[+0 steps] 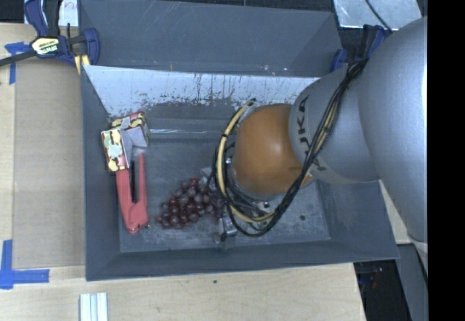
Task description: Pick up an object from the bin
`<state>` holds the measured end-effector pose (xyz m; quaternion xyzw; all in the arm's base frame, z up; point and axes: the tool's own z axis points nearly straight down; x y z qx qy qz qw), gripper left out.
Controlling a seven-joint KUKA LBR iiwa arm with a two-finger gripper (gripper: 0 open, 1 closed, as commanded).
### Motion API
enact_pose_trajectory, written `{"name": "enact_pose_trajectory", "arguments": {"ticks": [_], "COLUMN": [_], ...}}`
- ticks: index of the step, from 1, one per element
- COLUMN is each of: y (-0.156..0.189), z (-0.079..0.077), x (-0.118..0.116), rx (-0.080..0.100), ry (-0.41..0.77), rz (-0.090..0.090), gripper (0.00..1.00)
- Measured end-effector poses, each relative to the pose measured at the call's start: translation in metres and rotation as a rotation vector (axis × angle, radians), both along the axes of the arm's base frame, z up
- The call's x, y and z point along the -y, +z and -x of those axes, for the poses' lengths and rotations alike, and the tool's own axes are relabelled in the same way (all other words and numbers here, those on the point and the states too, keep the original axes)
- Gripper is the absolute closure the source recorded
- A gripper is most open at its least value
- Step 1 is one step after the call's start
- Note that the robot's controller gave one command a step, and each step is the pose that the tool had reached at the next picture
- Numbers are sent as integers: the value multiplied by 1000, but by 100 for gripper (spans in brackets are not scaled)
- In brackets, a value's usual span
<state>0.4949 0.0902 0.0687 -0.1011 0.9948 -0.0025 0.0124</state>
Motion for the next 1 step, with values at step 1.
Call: {"name": "enact_pose_trajectory", "arguments": {"ticks": [1], "y": [3], "z": [-3], "x": [0], "rx": [8], "ry": [0], "rz": [-1], "gripper": [100]}}
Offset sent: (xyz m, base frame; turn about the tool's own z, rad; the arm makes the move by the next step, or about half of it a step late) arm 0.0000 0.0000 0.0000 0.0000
